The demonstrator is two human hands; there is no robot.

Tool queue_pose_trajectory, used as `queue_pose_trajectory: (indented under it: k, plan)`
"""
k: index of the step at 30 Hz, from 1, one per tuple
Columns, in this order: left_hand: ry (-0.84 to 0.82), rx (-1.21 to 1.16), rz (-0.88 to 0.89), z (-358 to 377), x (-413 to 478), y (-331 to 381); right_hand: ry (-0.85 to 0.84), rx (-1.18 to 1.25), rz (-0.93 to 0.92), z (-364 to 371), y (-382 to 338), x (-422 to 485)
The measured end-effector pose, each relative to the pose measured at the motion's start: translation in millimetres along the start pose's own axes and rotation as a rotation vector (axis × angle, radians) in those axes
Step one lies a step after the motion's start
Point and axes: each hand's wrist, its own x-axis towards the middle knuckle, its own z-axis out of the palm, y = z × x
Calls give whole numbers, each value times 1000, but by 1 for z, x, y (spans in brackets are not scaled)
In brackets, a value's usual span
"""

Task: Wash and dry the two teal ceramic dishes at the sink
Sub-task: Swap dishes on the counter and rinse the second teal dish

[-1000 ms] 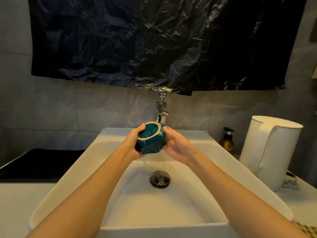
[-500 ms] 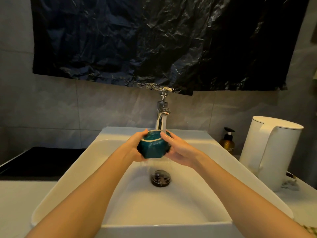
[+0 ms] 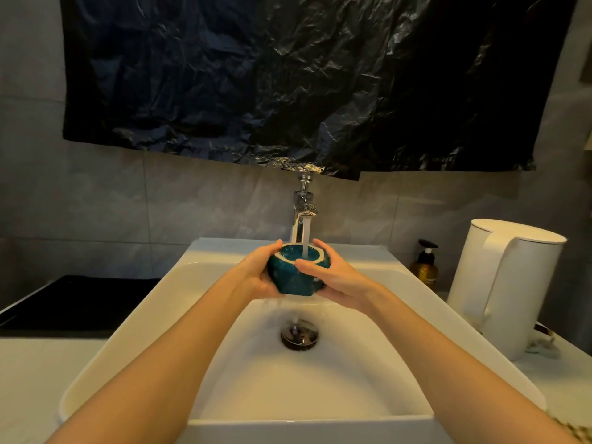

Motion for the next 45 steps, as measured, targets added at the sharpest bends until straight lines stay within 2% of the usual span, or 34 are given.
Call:
queue_pose_trajectory:
  k: [2,5,7,10,16,22,29,32,38,45]
  plan:
    - [30,-44,-7,-3,1,2,-94,124,55,-6,-5,-3]
    - [65,-33,36,-3,2,4,-219,161,40,-10,-8,-6]
    - [45,6,87,-1,0,4,-167,172,28,-6,-7,-6]
    - [-34,70,155,2,-3,2,11,159,15,2,-4,-1]
    - [-172,238,278,9,1,-12,205,292,127,-2,-5,-5]
    - [-159,227,392,14,9,-21,253,360,100,2,-3,-6]
    - [-26,-24,349,19,13,-22,274,271,31,4,2,1]
    - [-57,-92,348,20,10,-21,270,290,22,4,0,1]
    - [-128,-116,306,19,5,-19,226,273,-16,-1,4,0]
    - [-68,-43,290,17,6,-14,121,274,-52,-3,7,1]
